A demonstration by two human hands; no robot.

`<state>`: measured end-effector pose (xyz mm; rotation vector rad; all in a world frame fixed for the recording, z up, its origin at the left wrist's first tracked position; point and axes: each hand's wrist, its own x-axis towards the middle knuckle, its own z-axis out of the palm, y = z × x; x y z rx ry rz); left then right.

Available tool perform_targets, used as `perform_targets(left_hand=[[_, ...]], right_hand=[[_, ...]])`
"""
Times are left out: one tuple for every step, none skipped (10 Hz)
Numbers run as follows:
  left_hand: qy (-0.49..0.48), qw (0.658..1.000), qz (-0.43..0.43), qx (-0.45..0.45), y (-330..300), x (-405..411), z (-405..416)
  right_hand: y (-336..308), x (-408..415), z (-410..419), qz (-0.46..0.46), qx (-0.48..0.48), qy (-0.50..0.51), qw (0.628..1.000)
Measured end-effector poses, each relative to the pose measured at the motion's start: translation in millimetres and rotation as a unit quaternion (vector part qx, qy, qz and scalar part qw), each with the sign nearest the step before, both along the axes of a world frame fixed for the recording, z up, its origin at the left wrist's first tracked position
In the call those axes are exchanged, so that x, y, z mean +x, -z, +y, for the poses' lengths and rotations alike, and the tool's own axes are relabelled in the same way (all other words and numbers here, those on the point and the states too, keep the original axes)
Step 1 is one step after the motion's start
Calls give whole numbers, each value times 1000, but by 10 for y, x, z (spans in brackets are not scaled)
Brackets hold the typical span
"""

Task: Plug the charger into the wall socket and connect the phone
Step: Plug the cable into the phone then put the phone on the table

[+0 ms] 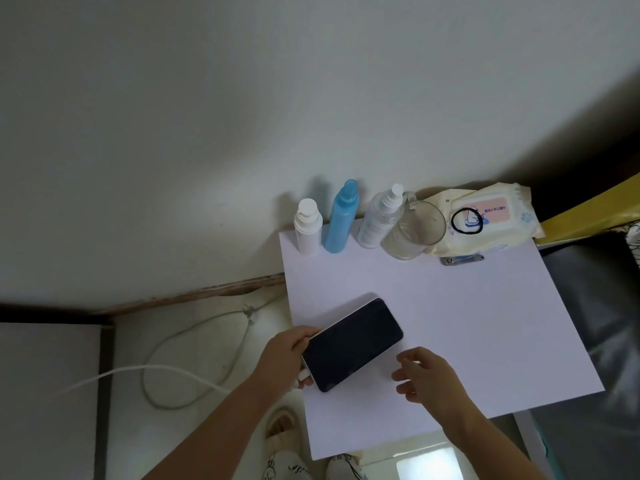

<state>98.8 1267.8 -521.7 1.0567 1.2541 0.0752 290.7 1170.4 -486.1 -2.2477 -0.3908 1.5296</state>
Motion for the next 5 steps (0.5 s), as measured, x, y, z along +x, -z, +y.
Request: perform_targets(left_hand=[[24,998,41,33,109,15,-22],[98,977,120,147,191,53,-95],[161,921,240,262,210,76,-144],[187,898,289,273,193,90,-113],[204,874,318,307,174,113,-56]], right_hand=[[69,-10,29,-1,-1,-23,1000],[101,-16,68,-6,-3,-56,998],[133,-29,83,-21,-7,-102,995],[136,-33,107,-35,-9,-128,991],[109,-43,117,-57,1,-167,984]])
